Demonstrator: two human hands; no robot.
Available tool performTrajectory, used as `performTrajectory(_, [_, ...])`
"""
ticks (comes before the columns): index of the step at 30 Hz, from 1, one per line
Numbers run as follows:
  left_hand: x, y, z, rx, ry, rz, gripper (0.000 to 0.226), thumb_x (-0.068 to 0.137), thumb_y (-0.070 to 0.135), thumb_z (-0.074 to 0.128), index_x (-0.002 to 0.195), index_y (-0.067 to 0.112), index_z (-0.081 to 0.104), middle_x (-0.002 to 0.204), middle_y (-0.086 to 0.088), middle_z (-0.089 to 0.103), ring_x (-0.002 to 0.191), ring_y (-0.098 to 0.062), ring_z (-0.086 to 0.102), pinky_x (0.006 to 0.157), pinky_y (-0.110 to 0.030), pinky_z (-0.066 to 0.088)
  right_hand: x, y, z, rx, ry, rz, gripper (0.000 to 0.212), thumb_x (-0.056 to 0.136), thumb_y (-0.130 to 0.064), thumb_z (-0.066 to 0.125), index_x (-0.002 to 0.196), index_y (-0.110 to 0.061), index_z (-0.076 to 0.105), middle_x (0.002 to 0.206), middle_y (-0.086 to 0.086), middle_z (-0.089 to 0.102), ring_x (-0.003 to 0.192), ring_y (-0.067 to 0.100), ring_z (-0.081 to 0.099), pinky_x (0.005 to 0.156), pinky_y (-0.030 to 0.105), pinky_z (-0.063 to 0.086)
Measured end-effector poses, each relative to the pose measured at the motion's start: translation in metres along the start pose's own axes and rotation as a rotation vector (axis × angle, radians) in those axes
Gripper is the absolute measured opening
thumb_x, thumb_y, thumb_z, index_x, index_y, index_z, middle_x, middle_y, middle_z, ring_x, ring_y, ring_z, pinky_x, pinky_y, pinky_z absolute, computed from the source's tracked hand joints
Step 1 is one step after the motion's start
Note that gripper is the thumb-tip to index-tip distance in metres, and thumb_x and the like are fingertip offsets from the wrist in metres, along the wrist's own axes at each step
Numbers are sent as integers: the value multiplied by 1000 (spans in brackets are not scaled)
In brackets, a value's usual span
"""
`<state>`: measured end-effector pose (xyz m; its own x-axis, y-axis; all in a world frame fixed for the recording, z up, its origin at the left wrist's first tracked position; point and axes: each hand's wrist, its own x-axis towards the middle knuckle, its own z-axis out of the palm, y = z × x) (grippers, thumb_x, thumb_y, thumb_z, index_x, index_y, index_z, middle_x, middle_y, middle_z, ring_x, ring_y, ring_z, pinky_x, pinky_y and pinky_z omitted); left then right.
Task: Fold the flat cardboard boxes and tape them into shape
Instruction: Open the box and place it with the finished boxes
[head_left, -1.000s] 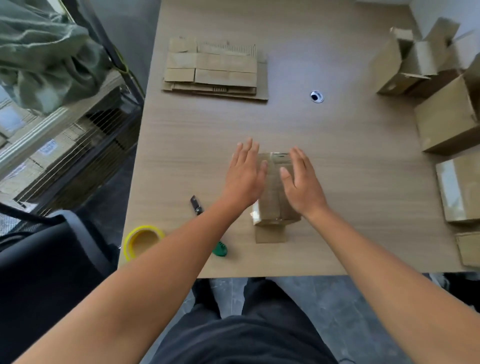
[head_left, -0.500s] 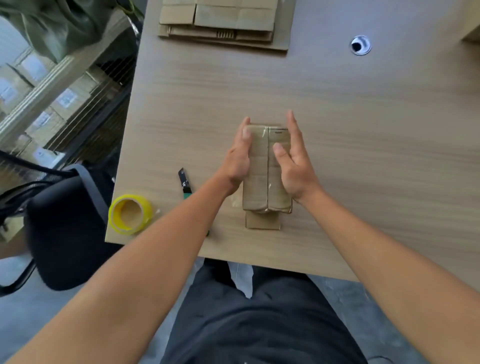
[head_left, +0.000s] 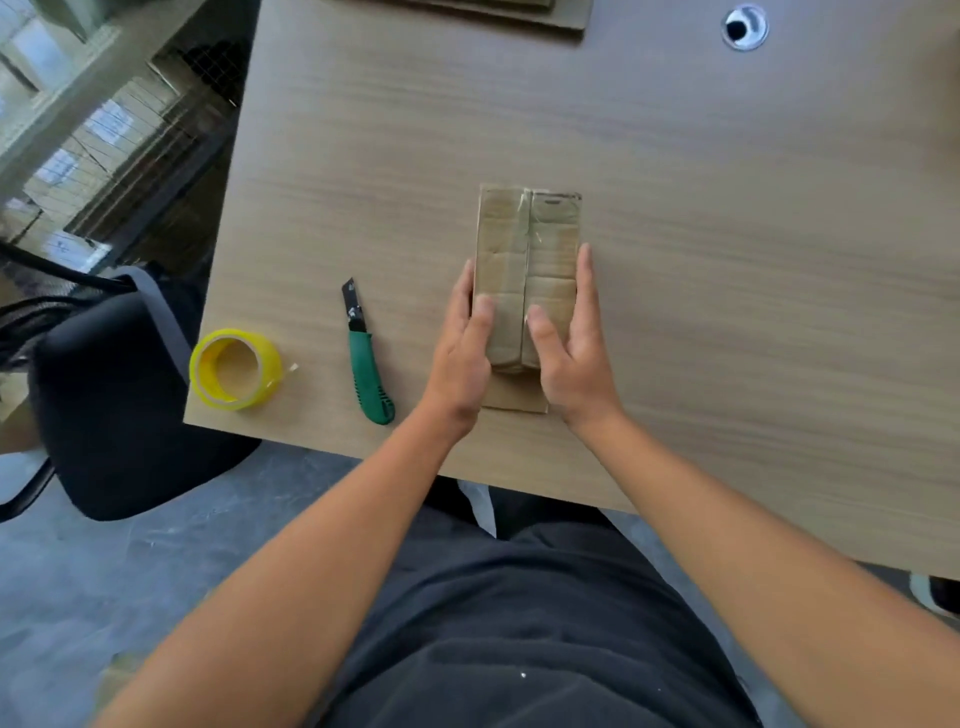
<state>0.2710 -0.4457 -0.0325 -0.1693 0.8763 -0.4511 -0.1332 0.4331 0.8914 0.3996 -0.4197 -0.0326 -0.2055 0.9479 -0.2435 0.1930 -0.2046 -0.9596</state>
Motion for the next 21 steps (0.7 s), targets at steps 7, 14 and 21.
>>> performTrajectory(7, [30,15,-15,250,40,86,68,94,45,58,151,20,31,148,4,44,135,-12,46,115,-43,40,13,10,-10,-129,200,-118,66,97,-26,61,155,-9,36,154,0,47,139,4,47,114,32,42])
performTrajectory(14, [103,76,-16,1057,-21,522,59,96,49,58,149,25,48,138,0,54,130,-25,46,112,-39,36,33,-10,-21,-412,341,-110,47,97,-30,63,133,0,58,131,14,63,124,29,58,107,39,44])
performTrajectory(21, [79,57,15,1083,235,143,67,90,74,45,124,17,60,116,-5,53,115,-29,52,99,-39,40,23,-12,-13,159,566,433,73,104,-46,48,161,-15,14,164,7,28,148,19,31,120,32,25])
